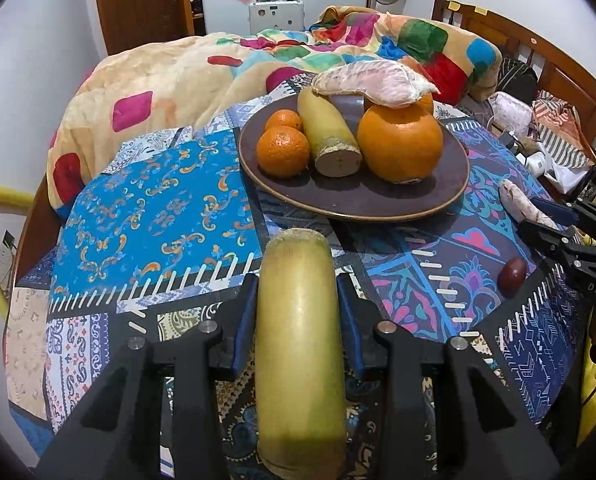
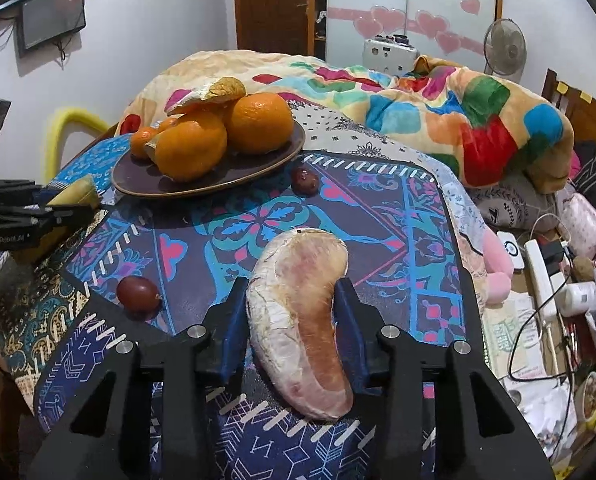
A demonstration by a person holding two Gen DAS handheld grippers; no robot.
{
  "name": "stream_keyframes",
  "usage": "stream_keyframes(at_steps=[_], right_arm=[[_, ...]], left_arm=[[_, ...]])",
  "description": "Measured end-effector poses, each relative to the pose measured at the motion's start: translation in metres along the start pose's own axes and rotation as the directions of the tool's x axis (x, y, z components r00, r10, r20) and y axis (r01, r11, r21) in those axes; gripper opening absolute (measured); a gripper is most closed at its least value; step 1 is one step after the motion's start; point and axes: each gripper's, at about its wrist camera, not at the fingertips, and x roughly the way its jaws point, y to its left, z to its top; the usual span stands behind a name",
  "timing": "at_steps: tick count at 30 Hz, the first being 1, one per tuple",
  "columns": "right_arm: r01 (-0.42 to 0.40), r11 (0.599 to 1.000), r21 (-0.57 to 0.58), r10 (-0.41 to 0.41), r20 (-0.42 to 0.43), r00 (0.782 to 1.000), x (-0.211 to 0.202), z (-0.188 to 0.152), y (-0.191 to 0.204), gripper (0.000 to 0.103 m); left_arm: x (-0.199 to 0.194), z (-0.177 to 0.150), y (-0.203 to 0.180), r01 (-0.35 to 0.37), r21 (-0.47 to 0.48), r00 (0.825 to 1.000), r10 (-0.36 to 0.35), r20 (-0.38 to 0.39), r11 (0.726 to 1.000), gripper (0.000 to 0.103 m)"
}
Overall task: Organize fruits
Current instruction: 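Lift the gourd with the left tool while the right tool lifts the pomelo segment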
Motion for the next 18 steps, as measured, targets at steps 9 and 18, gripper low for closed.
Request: stream_keyframes(at_steps=[9,18], right_arm=[[-0.019,1.000,0.012,0.018,0.038,0.999,-0.011,0.004,-0.001,0.026],[-0.007,1.000,0.003,0.007,0.053,0.999,-0.013,0.009,0.001,0.023]], left_arm=[[-0.019,0.001,-0.001,-0.004,0.011,0.999,0.003,0.055,1.000,0.038],[-0.052,0.011,-0.006,0.021,0.018,0.990,-0.023,0.142,1.000,0.038]])
